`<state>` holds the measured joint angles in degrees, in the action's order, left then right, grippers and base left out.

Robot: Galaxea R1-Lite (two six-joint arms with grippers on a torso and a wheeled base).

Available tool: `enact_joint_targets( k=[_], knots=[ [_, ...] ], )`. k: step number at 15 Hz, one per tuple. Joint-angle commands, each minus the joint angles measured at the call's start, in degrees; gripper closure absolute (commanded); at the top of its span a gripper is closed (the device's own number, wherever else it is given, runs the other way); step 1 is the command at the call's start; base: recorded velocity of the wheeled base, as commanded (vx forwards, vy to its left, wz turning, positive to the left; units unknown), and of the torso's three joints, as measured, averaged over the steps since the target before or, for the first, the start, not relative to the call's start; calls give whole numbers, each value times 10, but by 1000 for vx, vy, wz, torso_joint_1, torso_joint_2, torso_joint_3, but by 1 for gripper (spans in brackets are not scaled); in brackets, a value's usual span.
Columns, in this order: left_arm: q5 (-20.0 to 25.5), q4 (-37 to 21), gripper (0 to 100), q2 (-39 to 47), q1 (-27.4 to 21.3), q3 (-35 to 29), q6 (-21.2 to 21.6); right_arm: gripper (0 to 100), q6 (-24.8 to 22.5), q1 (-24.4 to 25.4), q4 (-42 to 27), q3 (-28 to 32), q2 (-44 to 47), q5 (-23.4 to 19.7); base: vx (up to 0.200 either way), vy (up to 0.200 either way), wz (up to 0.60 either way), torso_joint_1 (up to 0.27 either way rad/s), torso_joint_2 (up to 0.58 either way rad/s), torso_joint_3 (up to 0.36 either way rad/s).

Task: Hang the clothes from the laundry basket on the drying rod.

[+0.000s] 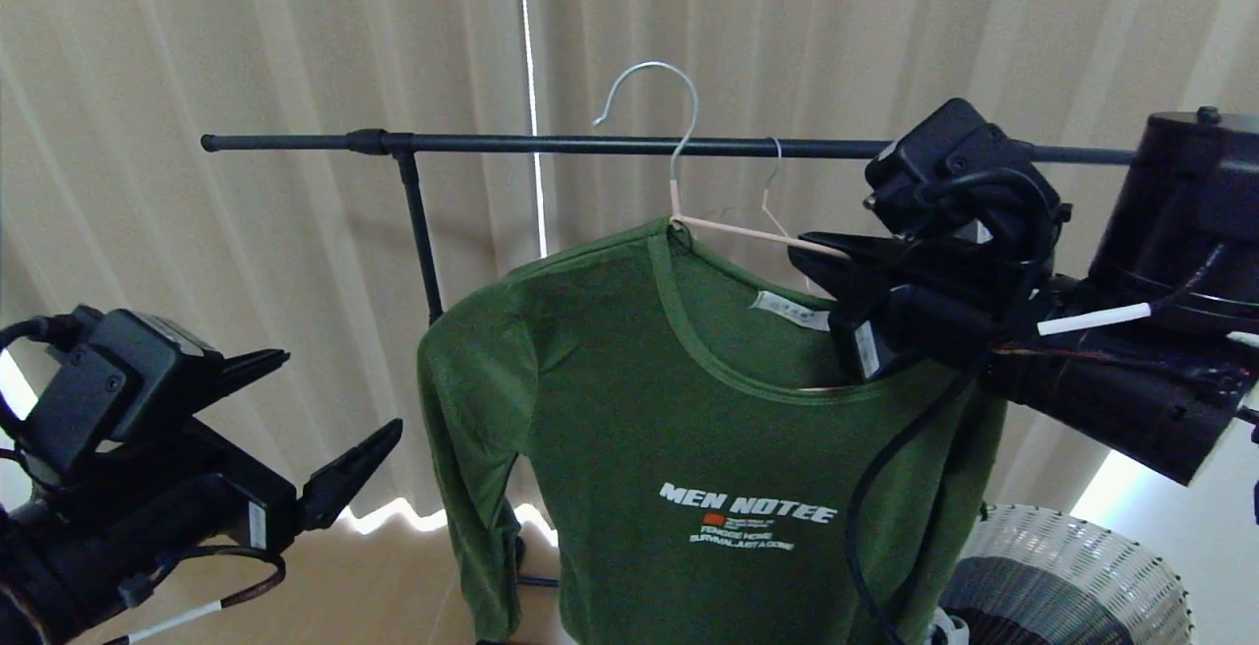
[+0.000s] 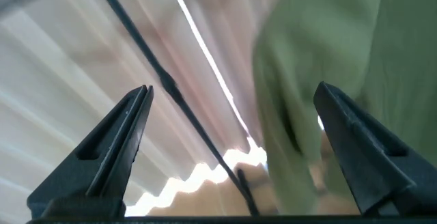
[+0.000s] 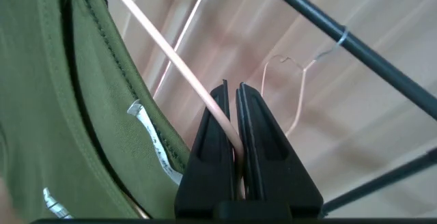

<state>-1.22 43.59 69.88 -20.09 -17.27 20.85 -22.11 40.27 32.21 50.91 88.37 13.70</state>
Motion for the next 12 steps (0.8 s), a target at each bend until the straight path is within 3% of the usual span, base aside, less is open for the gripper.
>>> enact_joint_targets(
  k=[1, 7, 10, 11, 12],
  knots=[
    [14, 2, 0, 18, 1, 21, -5, 100, 0, 0, 10, -14, -25, -3, 0, 0, 0, 0, 0, 0],
    [16, 3, 0, 48, -1, 16, -9, 100, 0, 17, 67, -38, -34, -5, 0, 0, 0, 0, 0, 0],
    [17, 5, 0, 58, -7, 5, -45, 100, 0, 21, 67, -42, -46, -5, 0, 0, 0, 0, 0, 0],
    [17, 5, 100, 60, -7, 4, -46, 100, 0, 21, 67, -43, -47, -4, 0, 0, 0, 0, 0, 0],
    [17, 5, 100, 61, -7, 3, -46, 100, 0, 21, 67, -44, -47, -4, 0, 0, 0, 0, 0, 0]
  ],
)
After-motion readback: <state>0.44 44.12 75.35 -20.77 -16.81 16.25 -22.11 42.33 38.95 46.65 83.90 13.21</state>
